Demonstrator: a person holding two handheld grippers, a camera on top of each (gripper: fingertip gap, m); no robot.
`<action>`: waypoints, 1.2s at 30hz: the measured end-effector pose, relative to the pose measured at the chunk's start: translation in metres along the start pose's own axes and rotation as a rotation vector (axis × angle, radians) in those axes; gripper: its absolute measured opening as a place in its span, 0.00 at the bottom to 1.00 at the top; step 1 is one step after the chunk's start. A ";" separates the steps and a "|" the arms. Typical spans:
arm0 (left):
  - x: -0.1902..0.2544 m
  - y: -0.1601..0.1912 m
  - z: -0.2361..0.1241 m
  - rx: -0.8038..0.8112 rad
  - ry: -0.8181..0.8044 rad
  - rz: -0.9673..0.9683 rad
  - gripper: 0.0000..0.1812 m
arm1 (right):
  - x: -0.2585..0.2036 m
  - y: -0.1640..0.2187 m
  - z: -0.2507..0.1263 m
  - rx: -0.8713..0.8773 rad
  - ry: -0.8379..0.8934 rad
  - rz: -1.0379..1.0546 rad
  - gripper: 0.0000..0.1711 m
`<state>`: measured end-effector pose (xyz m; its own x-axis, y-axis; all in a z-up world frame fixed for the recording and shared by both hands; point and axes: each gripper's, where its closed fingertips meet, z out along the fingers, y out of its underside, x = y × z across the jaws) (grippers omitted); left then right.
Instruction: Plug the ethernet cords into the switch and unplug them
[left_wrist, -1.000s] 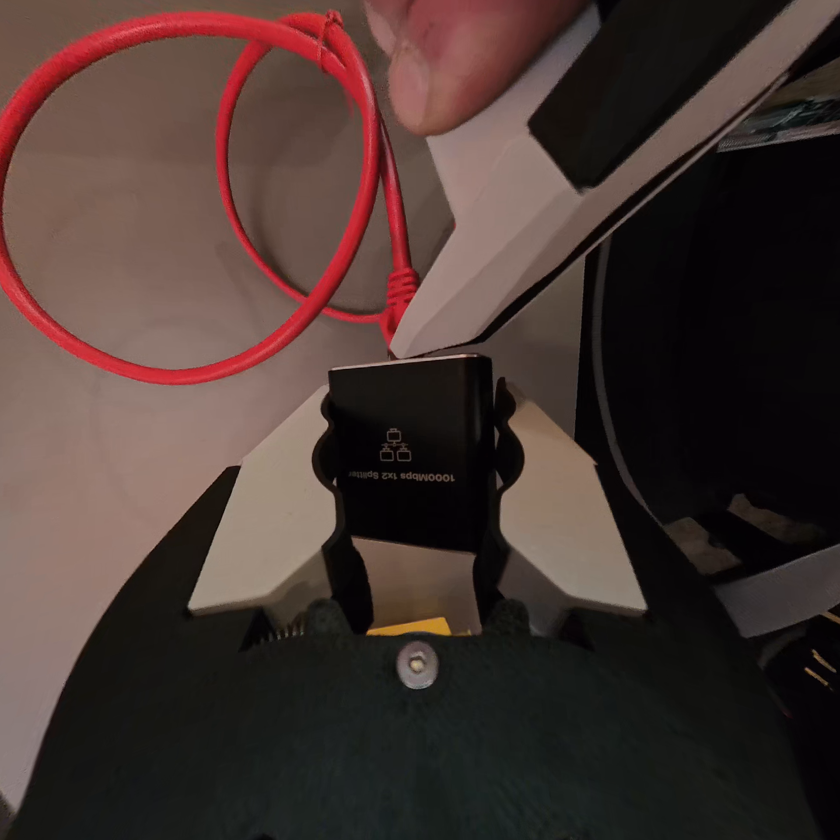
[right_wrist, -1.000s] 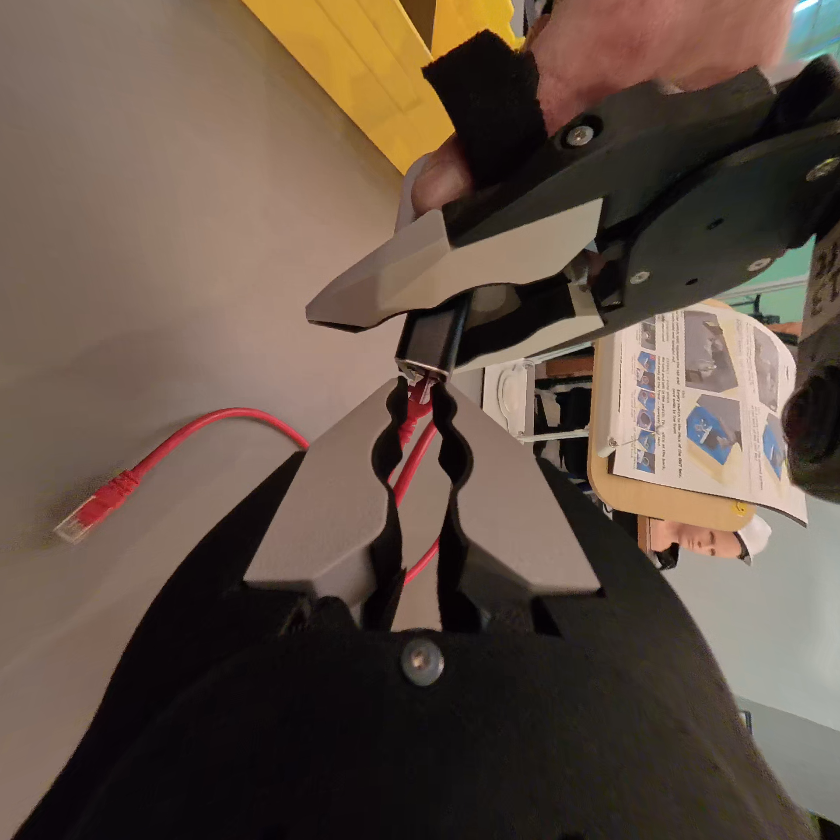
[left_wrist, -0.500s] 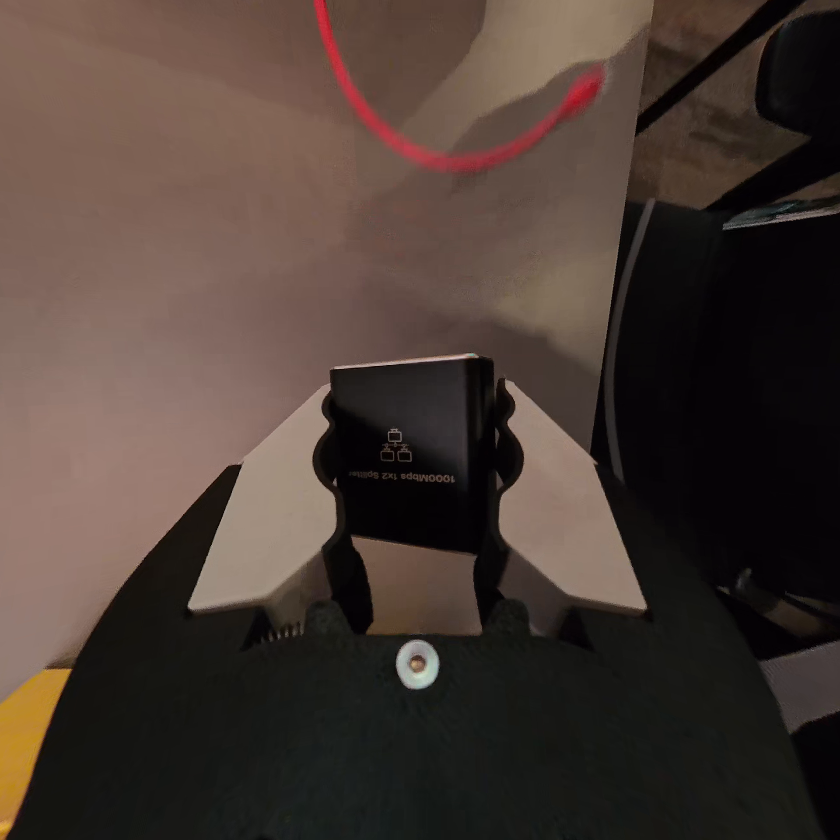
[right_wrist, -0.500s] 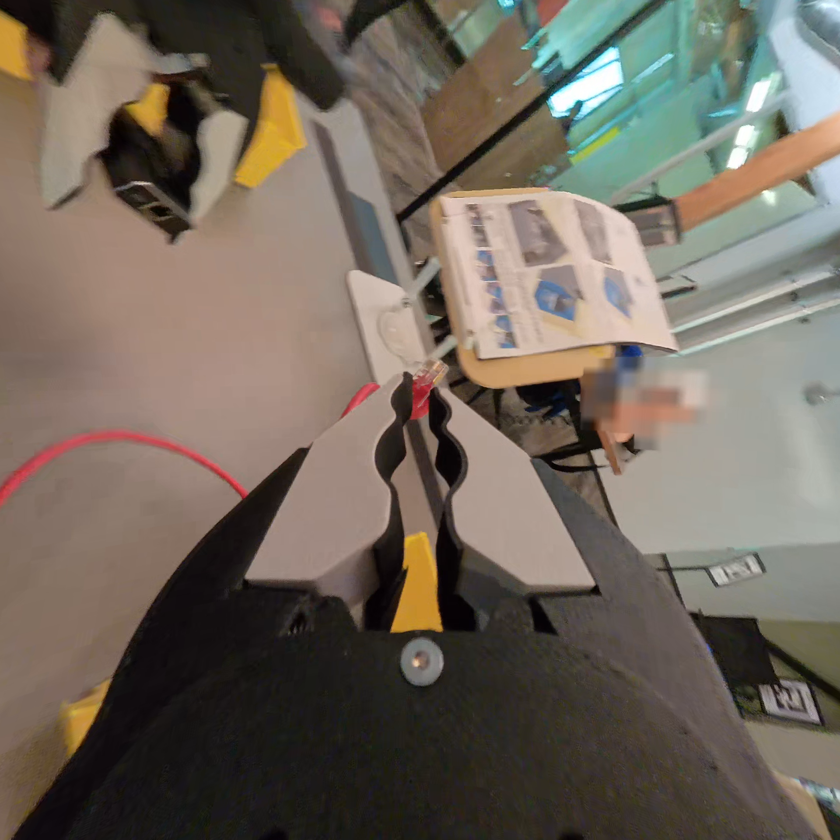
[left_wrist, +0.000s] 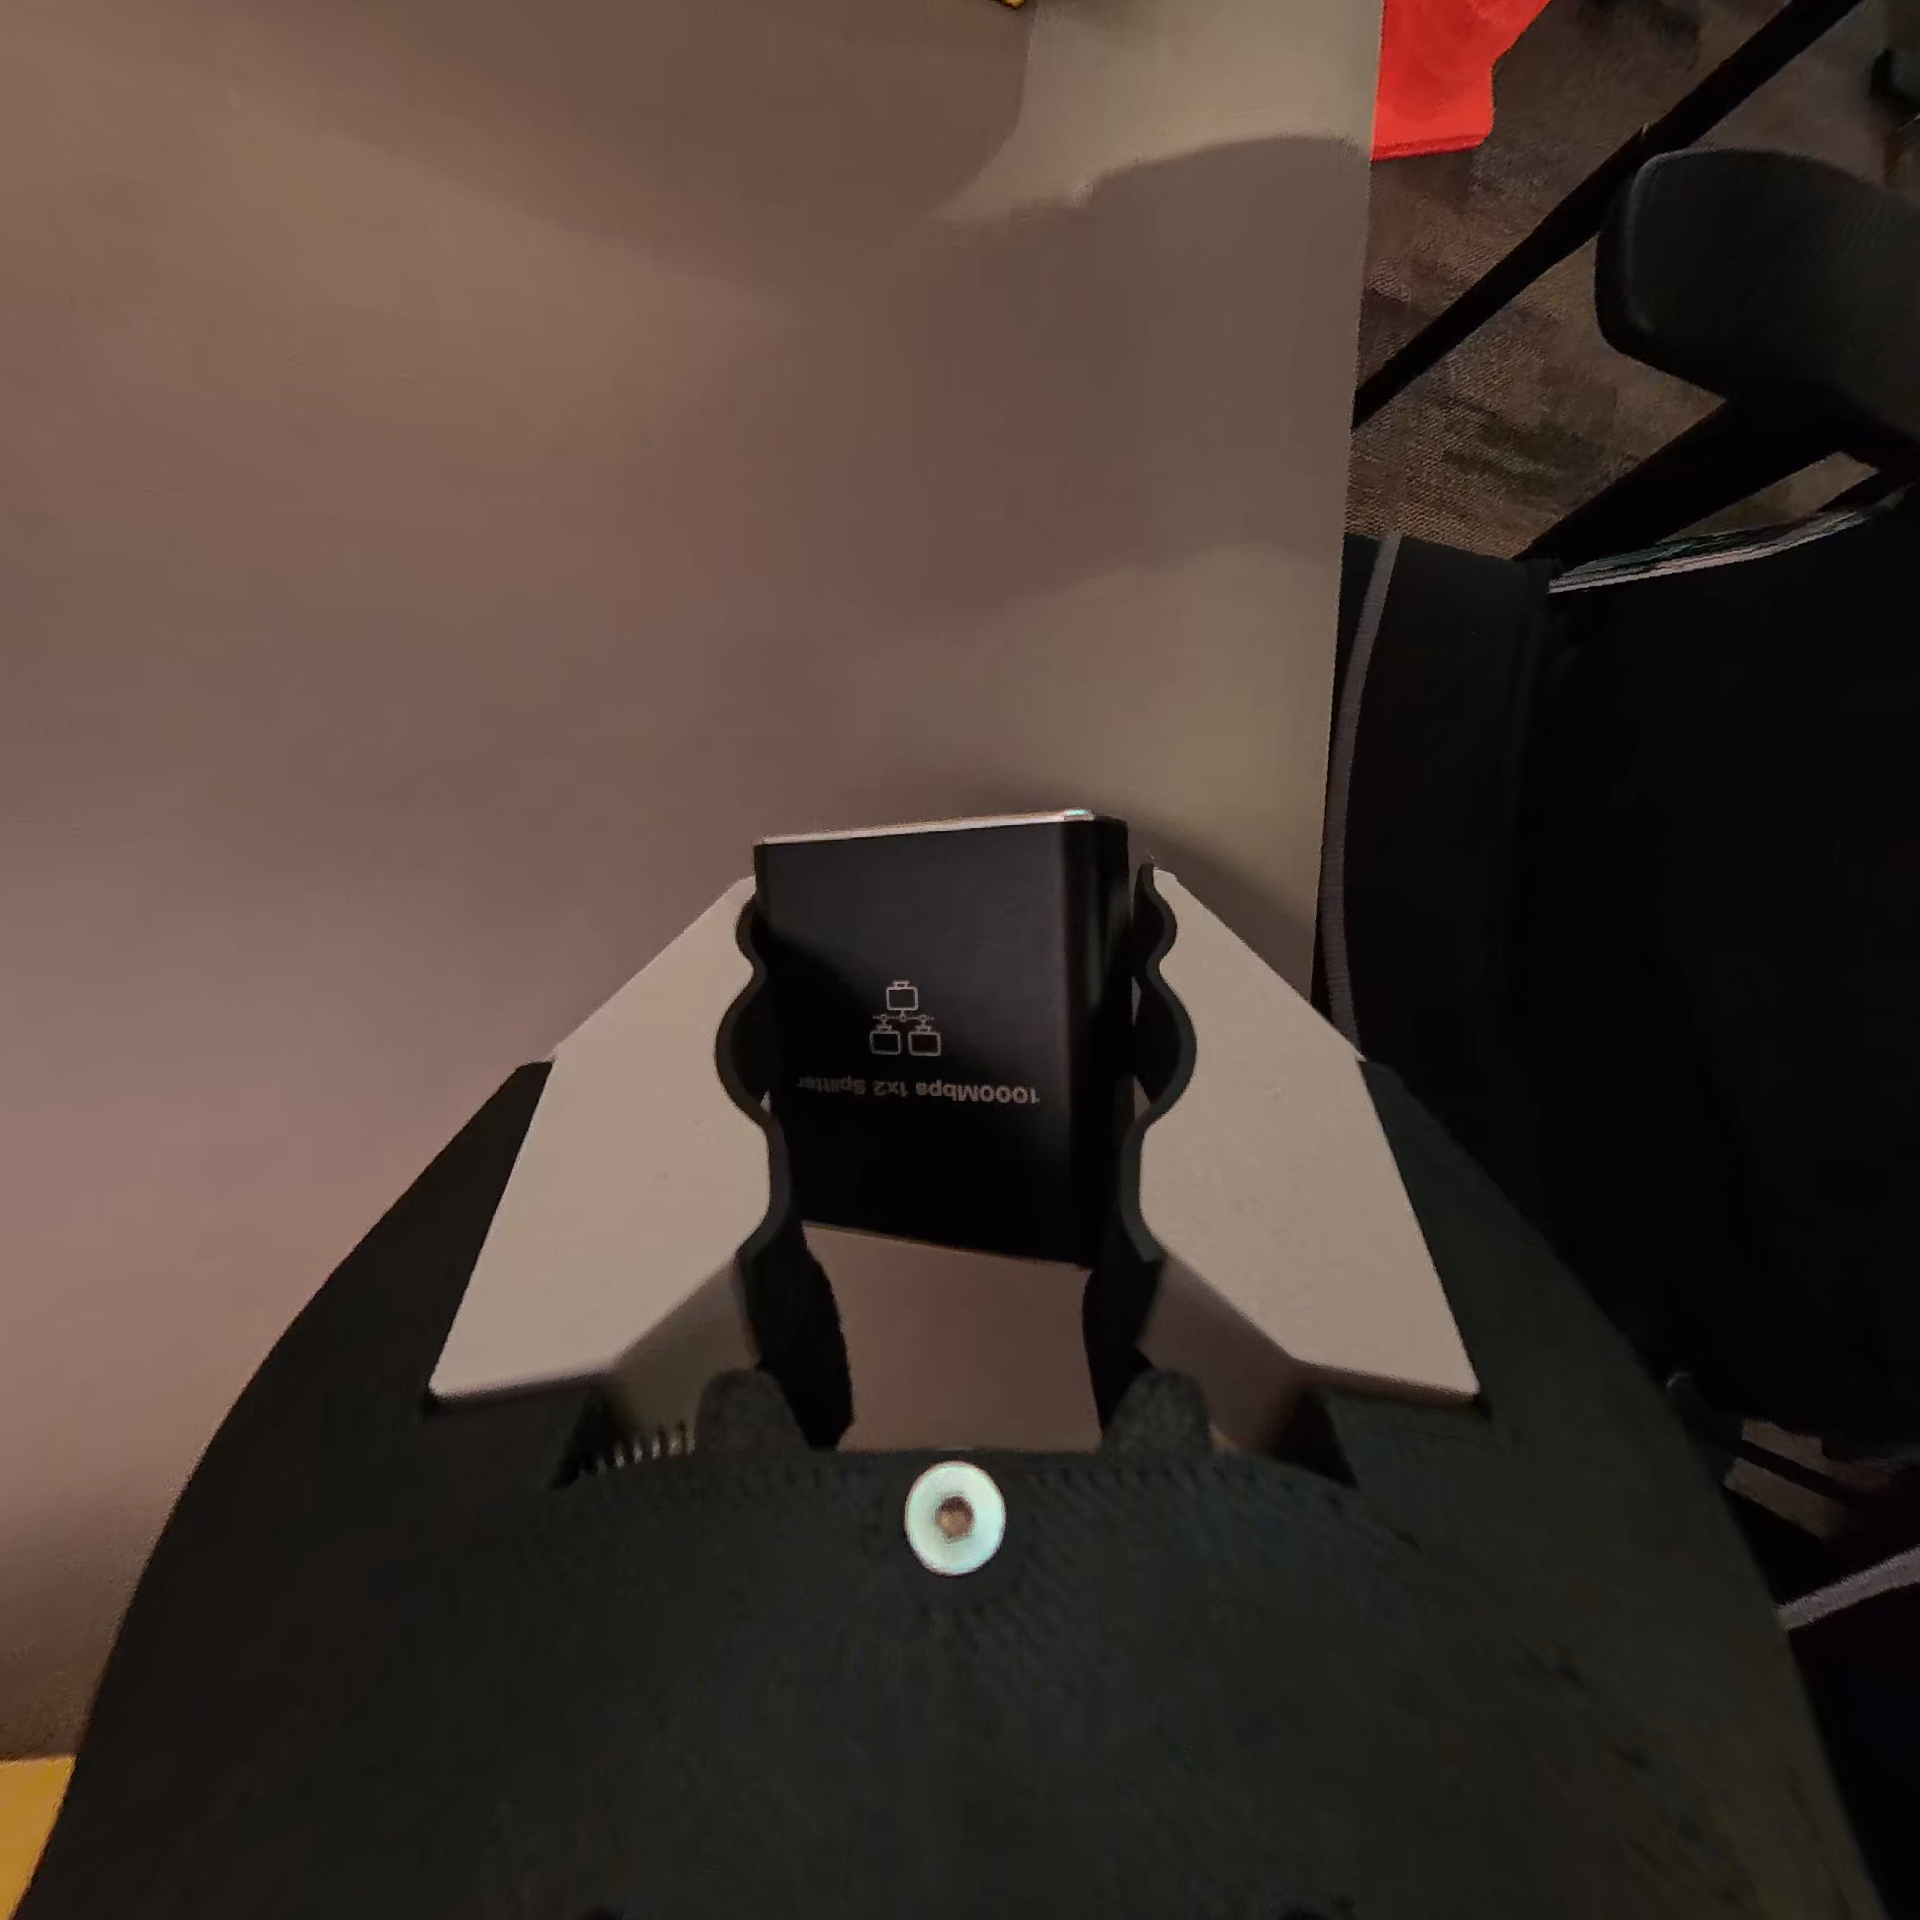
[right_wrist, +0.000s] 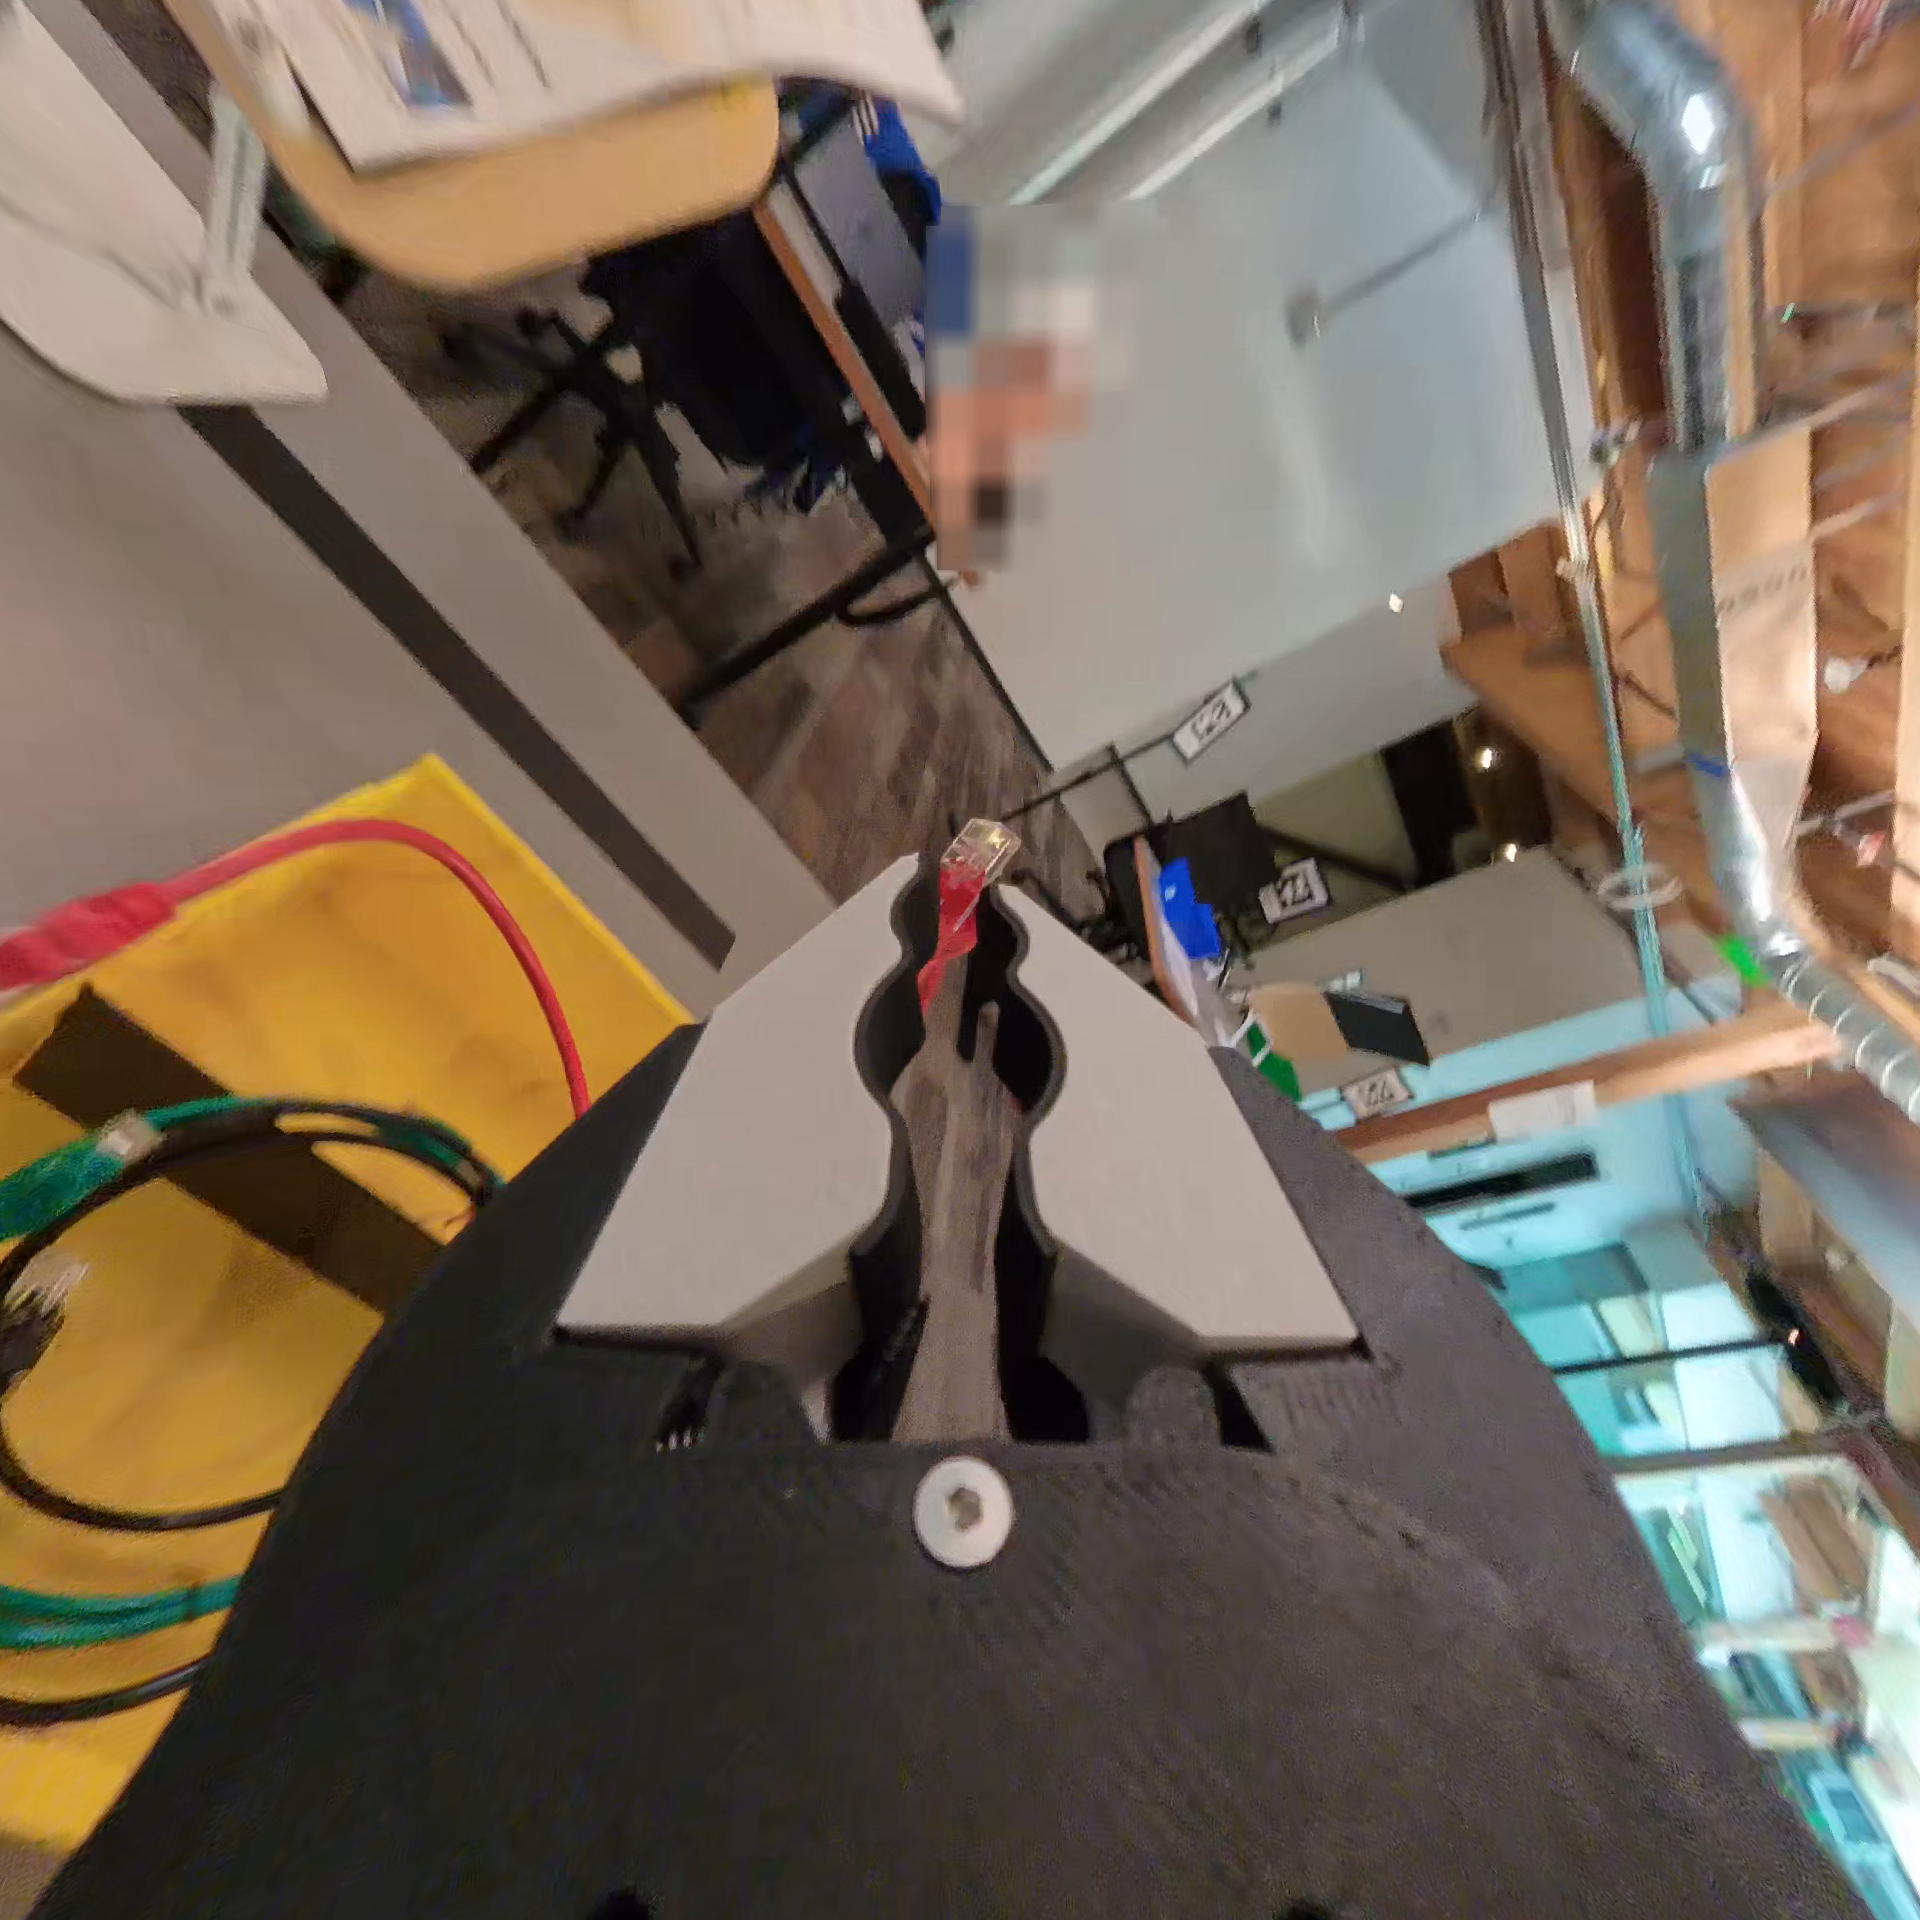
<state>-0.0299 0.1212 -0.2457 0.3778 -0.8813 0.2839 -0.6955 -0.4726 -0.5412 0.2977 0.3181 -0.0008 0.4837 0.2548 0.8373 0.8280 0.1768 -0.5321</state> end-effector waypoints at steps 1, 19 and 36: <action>0.001 0.001 0.001 0.001 0.003 0.000 0.36 | -0.011 0.013 -0.001 -0.009 -0.009 0.053 0.02; 0.014 -0.024 0.022 0.039 0.008 0.034 0.36 | -0.195 0.062 -0.015 -0.089 -0.672 0.524 0.30; 0.022 -0.111 0.029 0.124 -0.415 0.460 0.36 | -0.270 -0.136 -0.092 0.236 -1.190 0.871 0.35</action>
<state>0.0731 0.1545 -0.2028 0.2800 -0.9063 -0.3167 -0.7764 -0.0197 -0.6300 0.0812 0.1375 -0.1429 0.1842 0.9439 -0.2741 0.2885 -0.3185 -0.9029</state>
